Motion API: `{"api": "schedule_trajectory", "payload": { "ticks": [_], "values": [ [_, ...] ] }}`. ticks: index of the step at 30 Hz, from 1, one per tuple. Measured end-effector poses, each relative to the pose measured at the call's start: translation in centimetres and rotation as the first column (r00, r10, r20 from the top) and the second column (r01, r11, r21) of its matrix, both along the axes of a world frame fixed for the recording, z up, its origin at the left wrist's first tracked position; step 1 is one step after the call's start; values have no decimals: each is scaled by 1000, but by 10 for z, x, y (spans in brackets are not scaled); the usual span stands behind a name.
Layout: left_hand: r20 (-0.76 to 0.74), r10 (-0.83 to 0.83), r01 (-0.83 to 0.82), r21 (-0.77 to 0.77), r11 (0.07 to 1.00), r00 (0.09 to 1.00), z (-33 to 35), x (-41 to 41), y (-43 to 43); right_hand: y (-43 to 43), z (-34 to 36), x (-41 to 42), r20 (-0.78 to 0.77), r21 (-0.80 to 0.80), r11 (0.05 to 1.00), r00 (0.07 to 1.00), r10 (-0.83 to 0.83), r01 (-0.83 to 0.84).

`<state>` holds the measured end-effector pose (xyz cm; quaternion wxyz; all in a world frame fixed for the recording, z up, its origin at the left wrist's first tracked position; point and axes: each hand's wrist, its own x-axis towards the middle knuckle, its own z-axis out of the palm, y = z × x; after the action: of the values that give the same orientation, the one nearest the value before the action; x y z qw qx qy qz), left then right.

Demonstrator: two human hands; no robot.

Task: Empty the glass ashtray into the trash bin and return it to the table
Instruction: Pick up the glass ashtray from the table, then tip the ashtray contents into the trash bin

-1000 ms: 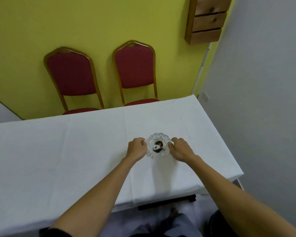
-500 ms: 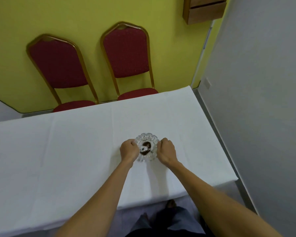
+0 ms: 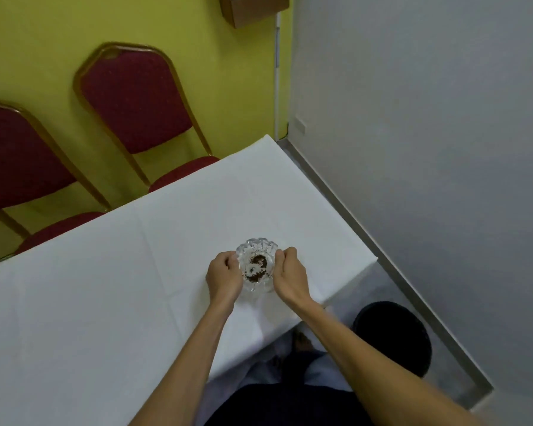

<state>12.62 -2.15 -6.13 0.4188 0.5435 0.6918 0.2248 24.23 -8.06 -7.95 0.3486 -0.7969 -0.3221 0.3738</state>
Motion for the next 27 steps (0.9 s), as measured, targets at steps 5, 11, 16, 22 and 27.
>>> {"api": "schedule_trajectory", "payload": {
  "ticks": [5,11,16,22,27],
  "values": [
    [67,-237,235,41,971,969,9,39,-24,-53,5,17,46,30,959,958,-282,281],
    [76,-544,542,50,839,836,11,96,-80,-136,7,48,100,31,829,823,-559,559],
    [17,-761,758,75,648,649,7,138,-133,-206,8,73,147,50,715,703,-695,697],
    [-39,-944,943,75,325,328,-7,187,-192,-285,1,97,235,-7,645,628,-742,765],
    [-49,-985,986,21,167,168,-45,222,-241,-339,-33,122,261,-45,577,567,-781,815]
  ]
}}
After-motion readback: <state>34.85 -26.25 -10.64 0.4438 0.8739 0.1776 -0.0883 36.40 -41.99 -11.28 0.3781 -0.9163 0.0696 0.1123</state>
